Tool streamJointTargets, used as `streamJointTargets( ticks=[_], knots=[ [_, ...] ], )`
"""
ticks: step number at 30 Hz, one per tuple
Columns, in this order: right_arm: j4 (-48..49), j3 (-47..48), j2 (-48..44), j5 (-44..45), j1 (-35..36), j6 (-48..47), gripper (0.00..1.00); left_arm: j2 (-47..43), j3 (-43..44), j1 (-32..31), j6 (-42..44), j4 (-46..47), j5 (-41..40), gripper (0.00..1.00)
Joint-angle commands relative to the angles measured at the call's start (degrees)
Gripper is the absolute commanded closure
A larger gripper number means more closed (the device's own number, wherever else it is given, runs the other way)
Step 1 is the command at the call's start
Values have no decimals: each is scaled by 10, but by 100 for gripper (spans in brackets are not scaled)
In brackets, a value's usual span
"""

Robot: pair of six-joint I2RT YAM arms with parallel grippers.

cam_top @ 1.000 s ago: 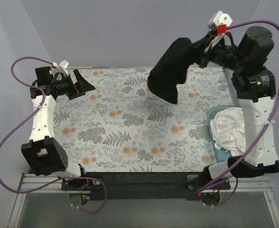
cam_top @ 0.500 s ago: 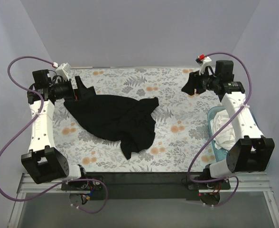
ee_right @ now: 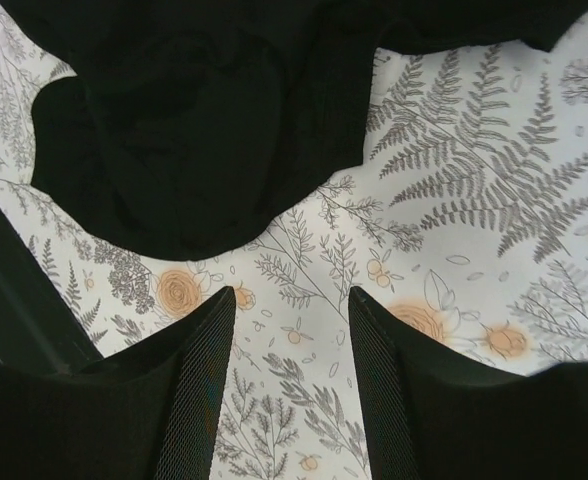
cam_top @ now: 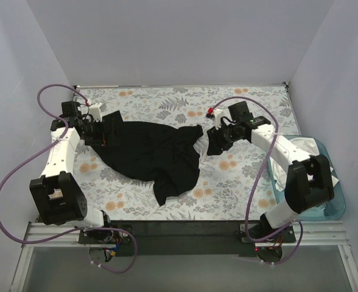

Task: Fold and stack the t-shirts
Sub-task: Flatten the tshirt out

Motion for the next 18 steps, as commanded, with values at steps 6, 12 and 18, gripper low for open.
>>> streamJointTargets(
  ticks=[6,12,18],
  knots=[
    [86,23,117,92,88,54,46,17,-23,-1,9,-31,-81,6],
    [101,91,202,107,102,63,47,19,-24,-1,-18,-27,-90,6],
    [101,129,248,84,107,69,47,40,5,1,-48,-26,-94,6]
  ],
)
